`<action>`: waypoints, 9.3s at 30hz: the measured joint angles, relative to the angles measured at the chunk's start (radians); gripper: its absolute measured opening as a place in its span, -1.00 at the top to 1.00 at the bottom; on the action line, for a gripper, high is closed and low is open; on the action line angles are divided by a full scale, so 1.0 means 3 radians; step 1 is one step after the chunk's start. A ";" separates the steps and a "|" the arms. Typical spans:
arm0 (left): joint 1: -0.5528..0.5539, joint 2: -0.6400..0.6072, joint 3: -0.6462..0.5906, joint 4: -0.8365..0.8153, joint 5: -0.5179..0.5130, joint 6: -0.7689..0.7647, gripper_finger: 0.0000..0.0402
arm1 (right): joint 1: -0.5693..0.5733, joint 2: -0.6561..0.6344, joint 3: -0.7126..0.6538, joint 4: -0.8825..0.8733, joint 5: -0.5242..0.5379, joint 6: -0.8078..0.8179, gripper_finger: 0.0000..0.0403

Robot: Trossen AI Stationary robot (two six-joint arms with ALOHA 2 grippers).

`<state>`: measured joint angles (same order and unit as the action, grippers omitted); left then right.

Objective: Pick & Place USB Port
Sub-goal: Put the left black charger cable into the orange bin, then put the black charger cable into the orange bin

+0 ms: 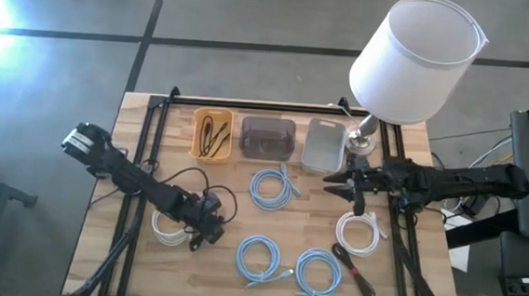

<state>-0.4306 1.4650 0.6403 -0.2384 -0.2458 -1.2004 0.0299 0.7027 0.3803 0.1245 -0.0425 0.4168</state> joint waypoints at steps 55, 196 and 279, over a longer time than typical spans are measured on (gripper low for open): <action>0.2937 -0.0260 0.0078 0.0253 -0.0914 0.2177 0.38 | 0.0284 0.2089 0.1214 -0.0775 -0.0064 -0.0264 0.26; 0.2948 -0.0797 0.0463 -0.0540 -0.0205 0.2620 -0.05 | 0.0733 0.2121 0.1106 -0.0287 0.2214 0.0595 0.96; 0.2307 -0.0223 0.0261 0.2506 0.1343 0.2608 0.87 | -0.0019 0.2400 0.1277 0.0174 0.1246 -0.0350 0.53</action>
<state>0.2617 1.3982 0.7188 0.5133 0.1570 -0.4182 0.0244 1.4227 0.7635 0.1767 0.3314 0.3119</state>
